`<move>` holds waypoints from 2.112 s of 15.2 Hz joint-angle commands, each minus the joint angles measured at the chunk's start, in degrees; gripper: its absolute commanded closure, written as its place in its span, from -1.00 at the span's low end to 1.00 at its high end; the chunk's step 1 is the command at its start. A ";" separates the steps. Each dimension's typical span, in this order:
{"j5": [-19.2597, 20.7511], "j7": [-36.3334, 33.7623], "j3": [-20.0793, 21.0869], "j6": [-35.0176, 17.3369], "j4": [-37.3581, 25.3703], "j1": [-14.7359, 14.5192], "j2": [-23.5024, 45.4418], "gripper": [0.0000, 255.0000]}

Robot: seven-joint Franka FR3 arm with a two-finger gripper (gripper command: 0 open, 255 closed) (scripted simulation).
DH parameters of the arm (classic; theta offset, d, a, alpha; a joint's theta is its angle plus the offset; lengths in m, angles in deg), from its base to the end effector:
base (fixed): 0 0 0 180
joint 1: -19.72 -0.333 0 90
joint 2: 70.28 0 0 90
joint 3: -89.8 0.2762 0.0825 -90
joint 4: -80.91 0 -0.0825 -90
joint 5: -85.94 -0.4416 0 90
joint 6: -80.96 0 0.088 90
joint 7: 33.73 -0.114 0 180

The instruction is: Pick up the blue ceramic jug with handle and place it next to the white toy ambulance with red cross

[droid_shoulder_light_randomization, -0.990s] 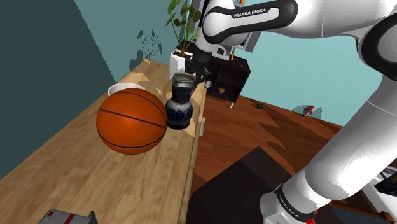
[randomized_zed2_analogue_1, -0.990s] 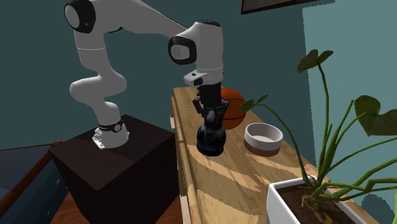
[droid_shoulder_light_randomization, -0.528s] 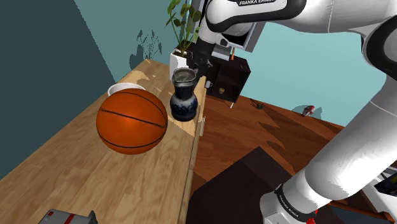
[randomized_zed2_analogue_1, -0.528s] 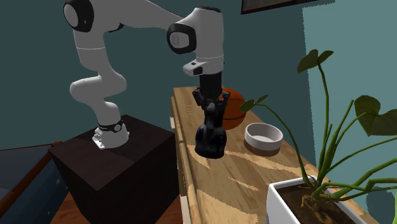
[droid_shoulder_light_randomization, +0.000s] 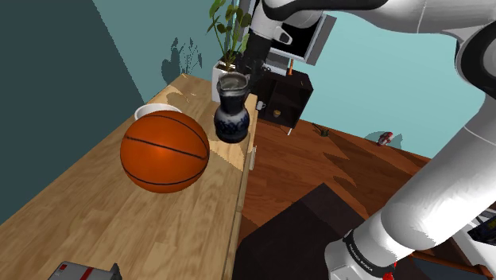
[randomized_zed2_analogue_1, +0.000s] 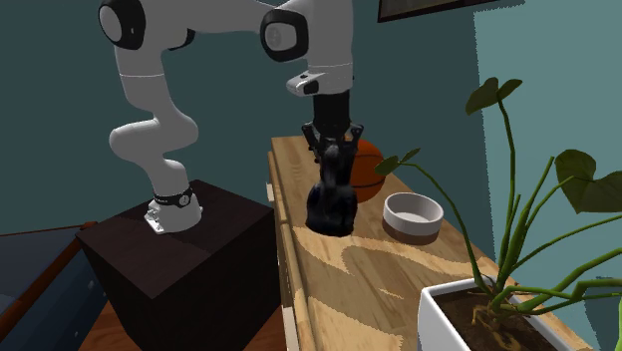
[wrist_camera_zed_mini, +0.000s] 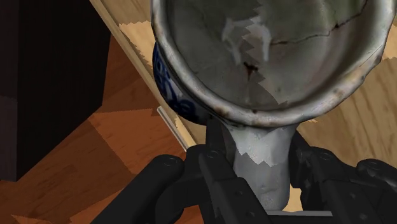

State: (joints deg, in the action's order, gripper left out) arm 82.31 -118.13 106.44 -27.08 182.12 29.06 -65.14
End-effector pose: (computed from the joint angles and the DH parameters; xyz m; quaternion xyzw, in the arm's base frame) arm 0.6394 0.0834 0.4469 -0.7749 0.6304 0.0194 0.0419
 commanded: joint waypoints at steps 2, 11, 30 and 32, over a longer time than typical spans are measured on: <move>-0.10 -0.17 0.03 2.17 -1.83 -0.01 -0.52 1.00; 0.09 -0.73 0.07 9.15 -9.12 -0.07 -0.23 1.00; 1.76 -2.81 0.55 25.80 -30.97 -1.13 5.08 1.00; 2.11 -3.12 0.65 27.88 -34.15 -1.42 6.20 1.00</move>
State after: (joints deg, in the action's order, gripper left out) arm 84.31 -121.15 107.05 -0.10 149.40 27.73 -59.29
